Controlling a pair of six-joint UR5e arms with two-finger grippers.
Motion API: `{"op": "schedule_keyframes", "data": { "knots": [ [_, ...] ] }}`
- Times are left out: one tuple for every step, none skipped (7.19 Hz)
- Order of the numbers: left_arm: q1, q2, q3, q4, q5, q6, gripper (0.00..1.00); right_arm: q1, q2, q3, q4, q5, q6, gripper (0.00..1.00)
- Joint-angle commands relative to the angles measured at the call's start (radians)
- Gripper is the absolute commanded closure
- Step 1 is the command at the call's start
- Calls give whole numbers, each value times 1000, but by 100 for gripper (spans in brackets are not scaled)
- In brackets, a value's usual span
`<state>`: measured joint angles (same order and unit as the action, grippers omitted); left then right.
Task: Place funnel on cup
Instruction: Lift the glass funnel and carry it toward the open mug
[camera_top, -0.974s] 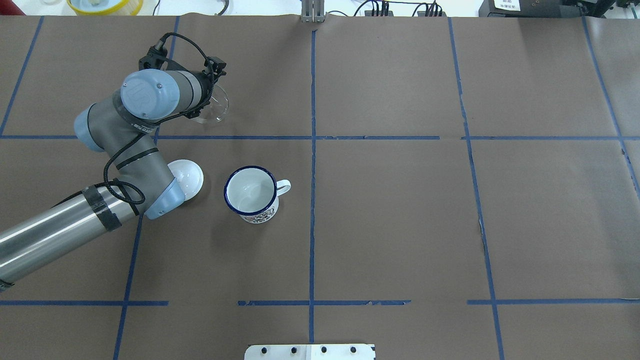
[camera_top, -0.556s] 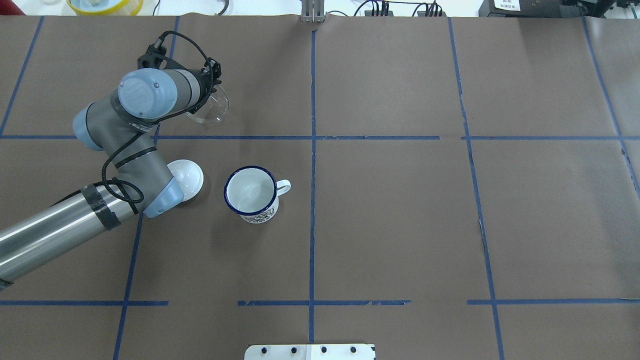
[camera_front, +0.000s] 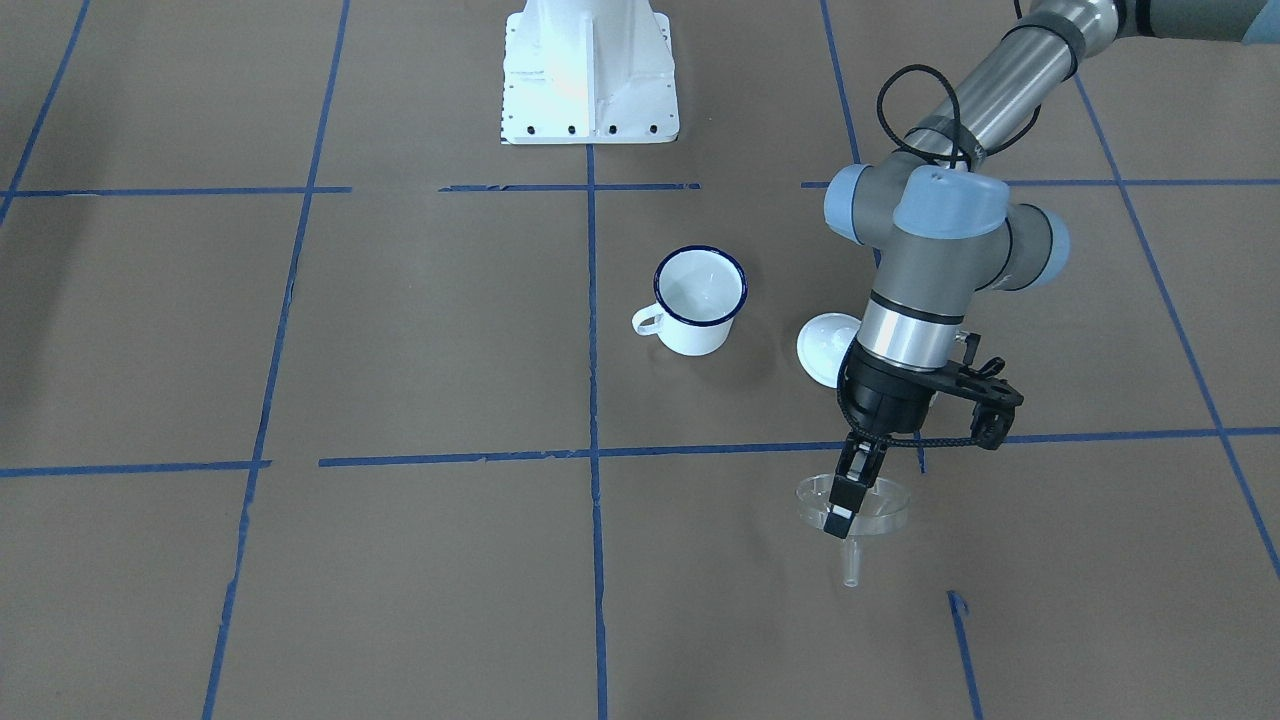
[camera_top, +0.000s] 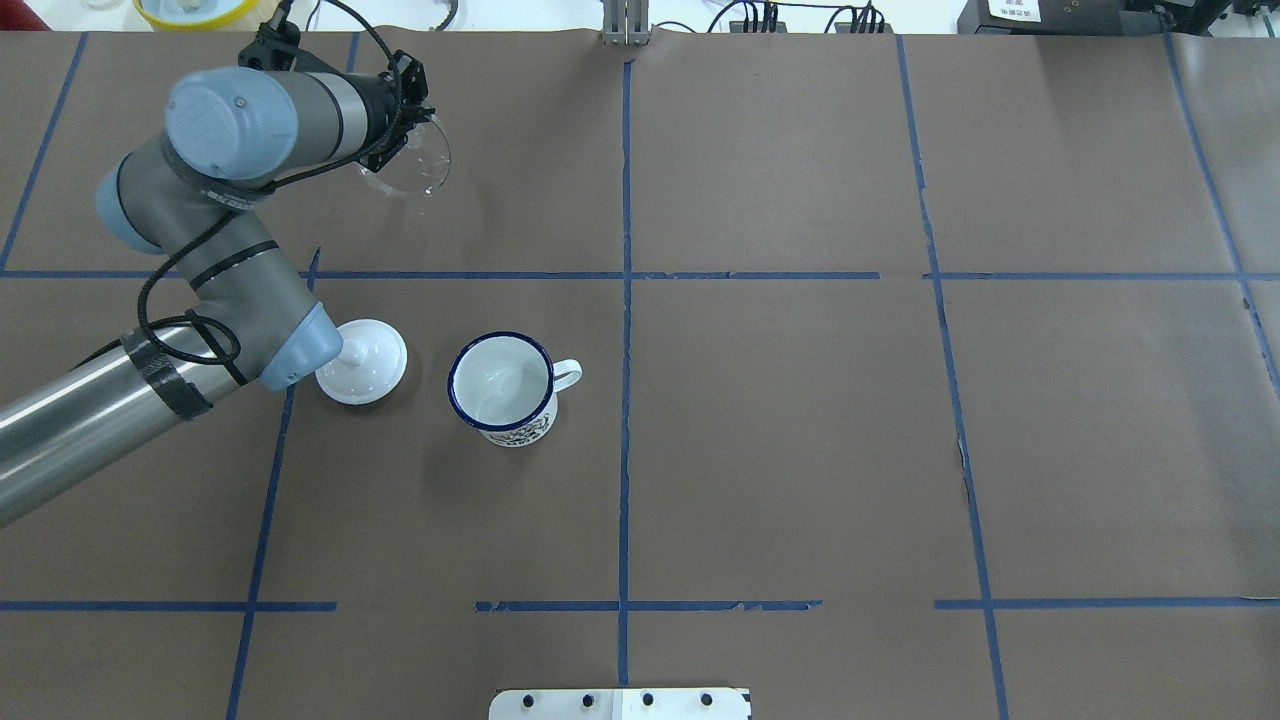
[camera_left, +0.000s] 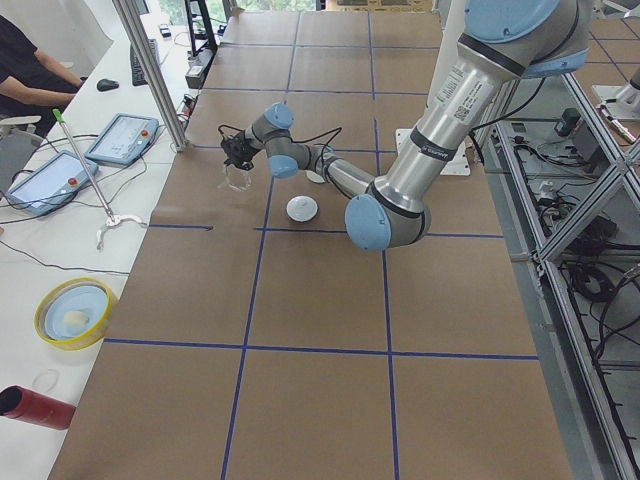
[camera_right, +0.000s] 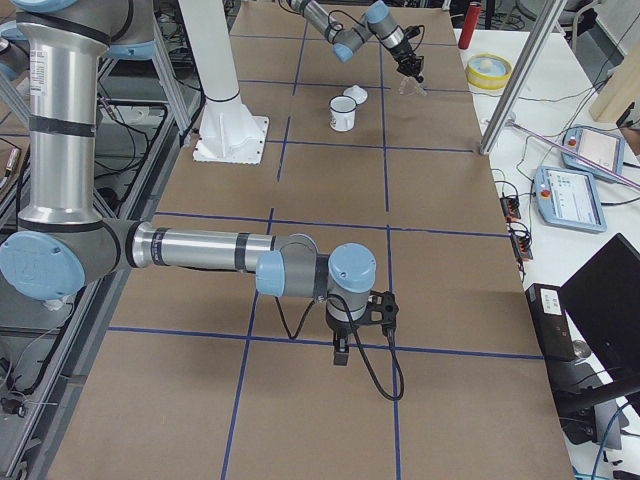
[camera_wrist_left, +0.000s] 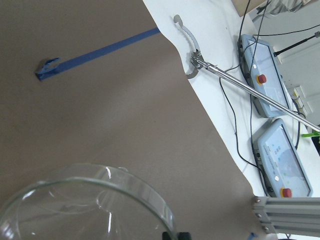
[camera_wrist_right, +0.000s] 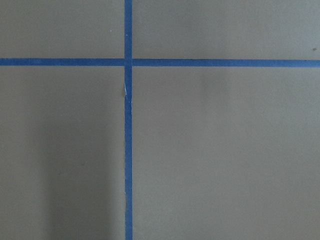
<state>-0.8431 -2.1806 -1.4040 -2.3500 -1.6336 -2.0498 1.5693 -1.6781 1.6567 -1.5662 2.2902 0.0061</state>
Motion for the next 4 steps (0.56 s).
{"op": "schedule_keyframes", "data": {
  "knots": [
    [-59,63,-163,70,-188,104,100,0,1,0,0,0,0,0],
    [-63,83,-287,227,-231,209,100,0,1,0,0,0,0,0],
    [-62,72,-396,438,-259,330,100,0,1,0,0,0,0,0],
    [-59,58,-459,594,-297,399,100,0,0,0,0,0,0,0]
  ]
}}
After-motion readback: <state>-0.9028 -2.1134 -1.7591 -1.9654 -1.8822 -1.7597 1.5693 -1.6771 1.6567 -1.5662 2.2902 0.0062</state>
